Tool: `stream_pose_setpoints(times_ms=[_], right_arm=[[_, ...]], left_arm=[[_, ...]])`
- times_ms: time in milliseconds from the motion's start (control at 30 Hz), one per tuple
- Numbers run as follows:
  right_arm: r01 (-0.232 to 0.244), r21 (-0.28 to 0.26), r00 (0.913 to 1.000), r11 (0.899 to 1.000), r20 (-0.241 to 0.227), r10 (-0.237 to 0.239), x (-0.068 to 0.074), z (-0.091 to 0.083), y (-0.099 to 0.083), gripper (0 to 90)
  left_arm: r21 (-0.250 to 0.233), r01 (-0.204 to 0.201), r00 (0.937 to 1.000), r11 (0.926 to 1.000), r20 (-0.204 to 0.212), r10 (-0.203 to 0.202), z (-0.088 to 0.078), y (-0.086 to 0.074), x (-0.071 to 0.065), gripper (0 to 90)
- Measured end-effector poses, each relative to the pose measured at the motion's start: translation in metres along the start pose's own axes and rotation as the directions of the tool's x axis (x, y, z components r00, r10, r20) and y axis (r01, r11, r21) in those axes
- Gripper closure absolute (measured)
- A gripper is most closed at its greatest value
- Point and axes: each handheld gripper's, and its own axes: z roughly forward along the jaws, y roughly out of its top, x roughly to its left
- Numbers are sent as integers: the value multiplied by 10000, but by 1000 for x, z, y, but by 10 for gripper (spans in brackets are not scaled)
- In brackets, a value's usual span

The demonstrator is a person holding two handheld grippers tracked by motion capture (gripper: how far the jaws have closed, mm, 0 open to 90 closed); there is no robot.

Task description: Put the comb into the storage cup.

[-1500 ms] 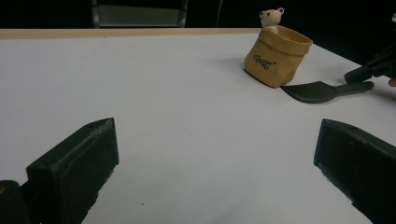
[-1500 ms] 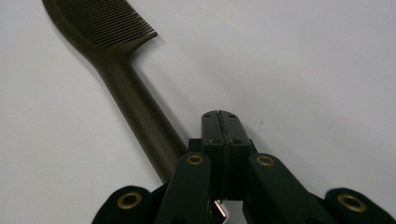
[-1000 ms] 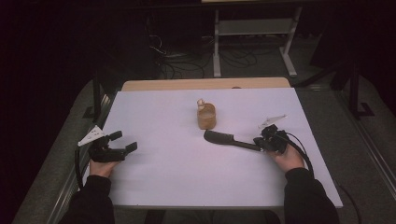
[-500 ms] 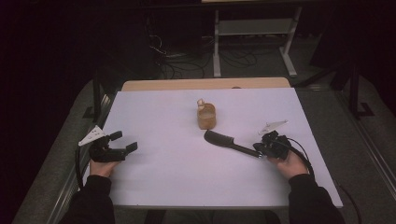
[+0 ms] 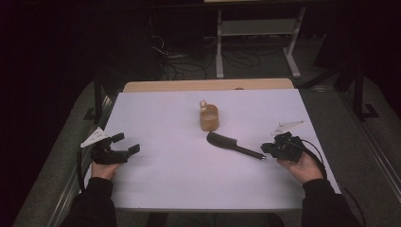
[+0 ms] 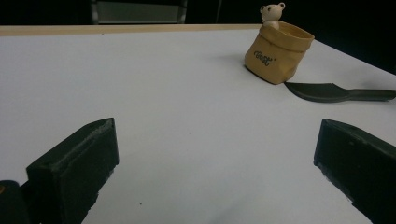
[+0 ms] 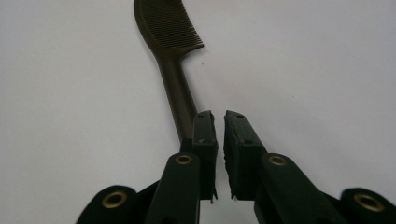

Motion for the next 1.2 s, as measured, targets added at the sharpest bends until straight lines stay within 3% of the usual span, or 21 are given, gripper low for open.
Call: stream_pose_setpoints(times_ms=[167, 267, 300, 433, 767, 933, 1200], right_arm=[[78, -62, 9998, 10000, 185, -76, -1, -7, 6, 732], [301, -27, 9991, 9995, 293, -300, -1, -8, 12, 623], [301, -27, 9991, 9995, 293, -300, -1, -8, 12, 623], [228, 154, 9993, 9996, 308, -233, -1, -5, 21, 424], [444, 228, 9979, 9988, 471, -455, 2, -3, 41, 205], [501, 521, 9981, 9974, 324, -518, 3, 5, 49, 12], [695, 917, 9976, 9934, -130, -686, 1, 19, 53, 0]], left_arm=[[2, -4, 10000, 10000, 3, 4, 0, 0, 0, 0], [11, -7, 10000, 10000, 6, 7, 0, 0, 0, 0], [11, -7, 10000, 10000, 6, 7, 0, 0, 0, 0], [8, -6, 10000, 10000, 1, 6, 0, 0, 1, 0], [-15, -10, 10000, 10000, 2, 10, 0, 0, 1, 0], [-18, -8, 10000, 10000, 1, 8, 0, 0, 1, 0], [20, -41, 10000, 10000, 17, 41, 1, 0, 1, 0]])
